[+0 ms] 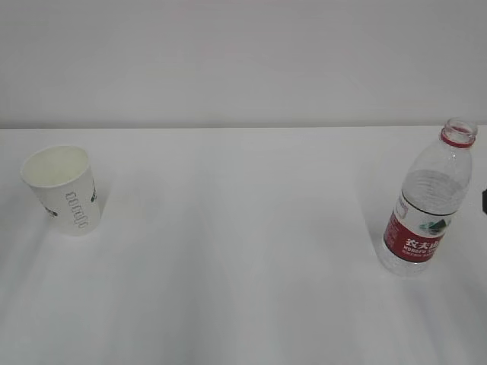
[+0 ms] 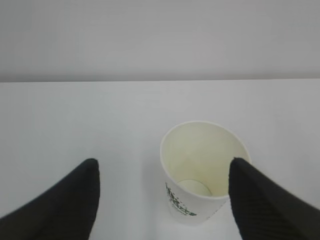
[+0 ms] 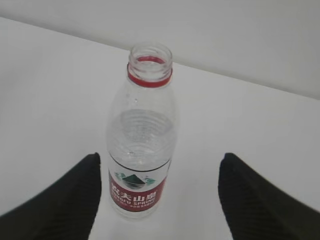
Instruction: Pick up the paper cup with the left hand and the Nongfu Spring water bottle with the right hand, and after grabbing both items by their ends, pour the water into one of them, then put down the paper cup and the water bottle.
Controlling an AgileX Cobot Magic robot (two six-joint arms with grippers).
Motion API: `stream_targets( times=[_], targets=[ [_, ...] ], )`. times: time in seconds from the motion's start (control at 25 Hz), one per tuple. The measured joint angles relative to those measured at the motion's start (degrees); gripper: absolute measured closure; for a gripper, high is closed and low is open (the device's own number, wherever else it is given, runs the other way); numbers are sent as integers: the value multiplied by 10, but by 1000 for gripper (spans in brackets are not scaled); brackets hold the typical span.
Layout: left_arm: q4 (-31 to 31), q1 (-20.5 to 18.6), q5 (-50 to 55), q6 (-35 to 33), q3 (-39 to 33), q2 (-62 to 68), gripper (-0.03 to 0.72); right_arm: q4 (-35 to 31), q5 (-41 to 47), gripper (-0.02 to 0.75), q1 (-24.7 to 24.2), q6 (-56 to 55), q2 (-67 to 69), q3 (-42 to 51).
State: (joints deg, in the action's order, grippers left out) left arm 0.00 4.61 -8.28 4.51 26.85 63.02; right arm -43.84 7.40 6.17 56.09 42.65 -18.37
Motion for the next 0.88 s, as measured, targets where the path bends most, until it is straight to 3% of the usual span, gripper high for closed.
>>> stream_targets(
  times=[0.32, 0.88],
  targets=[
    [-32, 0, -120, 0, -81, 1, 101, -4, -46, 186, 77, 2, 61, 2],
    [-51, 0, -164, 0, -96, 33, 101, -34, -105, 186, 79, 2, 77, 4]
  ],
)
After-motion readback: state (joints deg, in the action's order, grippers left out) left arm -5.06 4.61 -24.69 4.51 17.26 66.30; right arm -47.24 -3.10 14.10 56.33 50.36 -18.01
